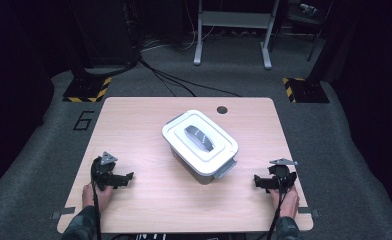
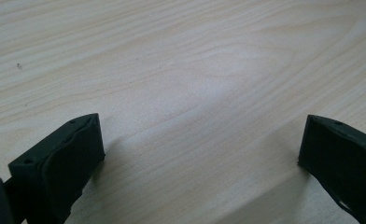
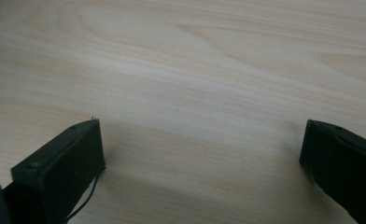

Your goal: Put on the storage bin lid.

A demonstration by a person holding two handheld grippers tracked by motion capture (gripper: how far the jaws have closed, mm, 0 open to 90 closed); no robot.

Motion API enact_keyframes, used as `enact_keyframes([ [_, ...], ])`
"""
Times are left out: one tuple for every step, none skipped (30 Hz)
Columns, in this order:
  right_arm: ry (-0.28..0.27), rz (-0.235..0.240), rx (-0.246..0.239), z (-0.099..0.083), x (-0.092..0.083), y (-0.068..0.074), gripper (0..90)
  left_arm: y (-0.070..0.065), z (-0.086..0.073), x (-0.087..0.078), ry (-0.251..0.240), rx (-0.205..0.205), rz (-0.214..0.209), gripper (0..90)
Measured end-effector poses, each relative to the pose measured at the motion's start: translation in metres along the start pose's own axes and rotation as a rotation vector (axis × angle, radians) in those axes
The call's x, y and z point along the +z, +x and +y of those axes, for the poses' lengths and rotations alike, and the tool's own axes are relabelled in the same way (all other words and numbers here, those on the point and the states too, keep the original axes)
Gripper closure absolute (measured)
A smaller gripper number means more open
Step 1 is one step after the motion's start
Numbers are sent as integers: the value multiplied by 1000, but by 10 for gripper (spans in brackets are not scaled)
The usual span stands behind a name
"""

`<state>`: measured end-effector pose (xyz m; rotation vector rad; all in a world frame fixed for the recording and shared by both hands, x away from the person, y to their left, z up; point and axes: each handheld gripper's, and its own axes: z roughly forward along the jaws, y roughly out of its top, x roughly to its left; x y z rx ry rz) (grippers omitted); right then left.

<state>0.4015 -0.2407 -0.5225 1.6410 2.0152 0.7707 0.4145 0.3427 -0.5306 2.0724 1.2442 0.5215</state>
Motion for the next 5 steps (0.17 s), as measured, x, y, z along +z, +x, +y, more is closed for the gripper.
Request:
enact_keyframes([
  [-6,4,-14,-1,1,1,0,0,0,0,-1,-1,0,0],
  [-25,3,-9,-3,1,1,0,0,0,0,0,0,0,0],
  [-51,-6,-7,-6,1,0,0,0,0,0,0,-1,1,0],
  [-81,-9,-9,-9,1,1,0,0,0,0,-1,-3,2,0],
  [-79,-8,-13,-10,0,1,0,-1,0,0,-5,-10,2,0],
])
